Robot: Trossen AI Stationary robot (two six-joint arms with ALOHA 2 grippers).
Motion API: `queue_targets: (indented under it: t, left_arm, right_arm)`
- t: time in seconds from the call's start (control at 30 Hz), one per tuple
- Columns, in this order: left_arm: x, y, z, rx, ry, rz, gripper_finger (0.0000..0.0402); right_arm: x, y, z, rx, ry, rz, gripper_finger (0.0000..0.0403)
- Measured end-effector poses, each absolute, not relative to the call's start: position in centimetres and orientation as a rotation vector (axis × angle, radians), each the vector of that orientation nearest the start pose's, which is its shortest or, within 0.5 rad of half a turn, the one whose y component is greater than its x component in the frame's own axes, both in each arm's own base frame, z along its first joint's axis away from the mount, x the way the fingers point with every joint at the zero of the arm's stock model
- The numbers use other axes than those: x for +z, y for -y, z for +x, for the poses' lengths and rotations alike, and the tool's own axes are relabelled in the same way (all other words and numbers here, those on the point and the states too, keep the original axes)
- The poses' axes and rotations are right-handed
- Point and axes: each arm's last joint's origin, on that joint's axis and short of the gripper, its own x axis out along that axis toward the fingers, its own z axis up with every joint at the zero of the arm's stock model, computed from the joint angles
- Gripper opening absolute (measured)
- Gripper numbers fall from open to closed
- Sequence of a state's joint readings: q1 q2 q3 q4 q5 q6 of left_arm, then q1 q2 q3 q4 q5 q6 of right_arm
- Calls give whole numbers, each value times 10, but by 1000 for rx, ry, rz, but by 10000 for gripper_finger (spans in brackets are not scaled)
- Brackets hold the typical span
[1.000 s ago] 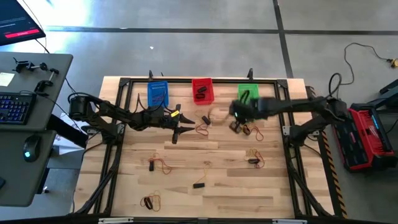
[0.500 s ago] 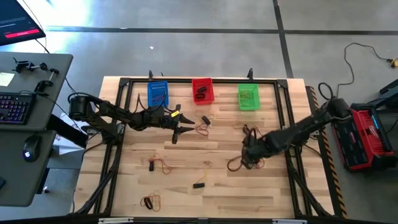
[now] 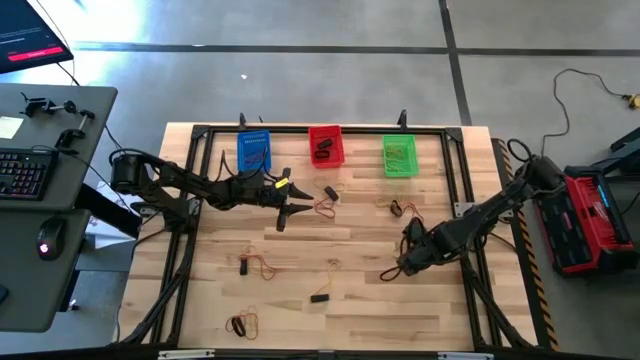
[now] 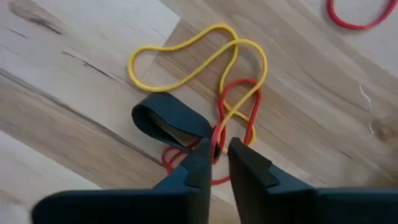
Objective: Sort rubber bands into baskets
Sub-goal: Put the red rubber band into the blue bin
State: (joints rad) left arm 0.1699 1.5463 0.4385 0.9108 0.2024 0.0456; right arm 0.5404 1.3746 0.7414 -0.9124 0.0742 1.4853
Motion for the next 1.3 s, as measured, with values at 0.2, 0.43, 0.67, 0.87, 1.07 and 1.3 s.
queue_targets:
  t: [0.2,0.43,0.67,0.87,1.07,1.3]
  left_arm:
    - [156,-40,268,-36,-194,1,120]
    - [156,-40,268,-36,-195,1,120]
    - [156,-40,268,-36,-196,1,120]
    - [155,-40,268,-36,-205,-1,120]
    - [155,-40,268,-36,-204,0,120]
    - [155,-40,268,-37,-203,0,120]
  right_arm:
    - [169,-103,176,-745,-1364,715,104]
    - [169,-103,176,-745,-1364,715,106]
    - [168,-103,177,-732,-1356,723,70]
    - [154,-103,174,-685,-1363,742,60]
    - [155,-103,174,-666,-1382,718,38]
    - [171,-107,182,-618,-1372,681,7]
